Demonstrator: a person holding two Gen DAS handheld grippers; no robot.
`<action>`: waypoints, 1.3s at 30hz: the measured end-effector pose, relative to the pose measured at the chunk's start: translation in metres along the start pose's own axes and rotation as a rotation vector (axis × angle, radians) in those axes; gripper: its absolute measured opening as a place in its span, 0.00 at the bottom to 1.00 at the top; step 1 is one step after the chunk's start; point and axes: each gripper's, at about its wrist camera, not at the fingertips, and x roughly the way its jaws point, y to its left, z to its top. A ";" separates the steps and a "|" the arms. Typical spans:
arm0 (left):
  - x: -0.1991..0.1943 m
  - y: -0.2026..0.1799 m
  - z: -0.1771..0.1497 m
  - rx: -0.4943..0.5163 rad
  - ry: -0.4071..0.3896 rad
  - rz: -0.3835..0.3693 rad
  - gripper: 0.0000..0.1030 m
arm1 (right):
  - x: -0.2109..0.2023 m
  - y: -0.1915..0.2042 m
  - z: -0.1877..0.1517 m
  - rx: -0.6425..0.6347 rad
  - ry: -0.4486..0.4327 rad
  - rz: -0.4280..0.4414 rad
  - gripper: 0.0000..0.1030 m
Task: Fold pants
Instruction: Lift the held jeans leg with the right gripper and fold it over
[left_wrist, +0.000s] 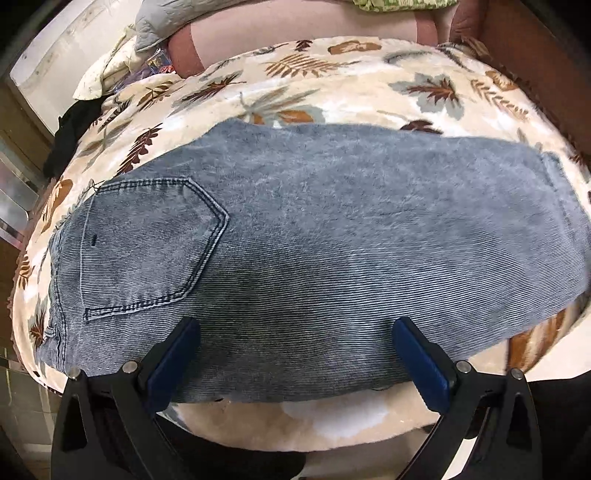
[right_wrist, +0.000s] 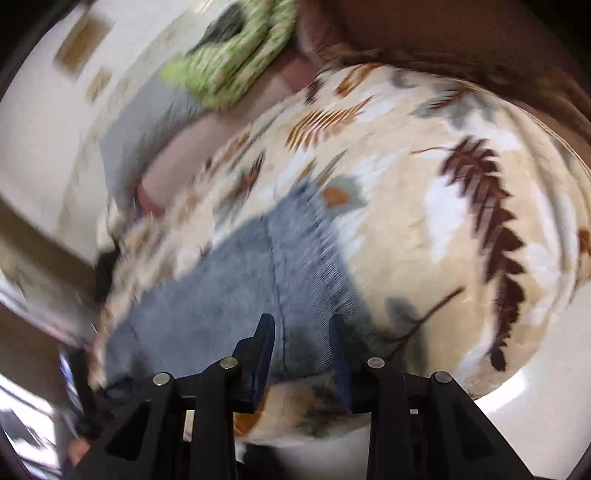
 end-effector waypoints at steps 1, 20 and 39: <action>-0.005 -0.001 0.001 -0.002 -0.008 -0.013 1.00 | -0.004 -0.006 0.002 0.036 -0.007 0.021 0.40; -0.008 -0.019 0.036 0.023 -0.083 0.036 1.00 | 0.005 -0.040 -0.007 0.223 0.090 0.177 0.53; 0.004 -0.034 0.040 0.058 -0.037 0.038 1.00 | 0.027 -0.052 -0.012 0.301 0.139 0.159 0.59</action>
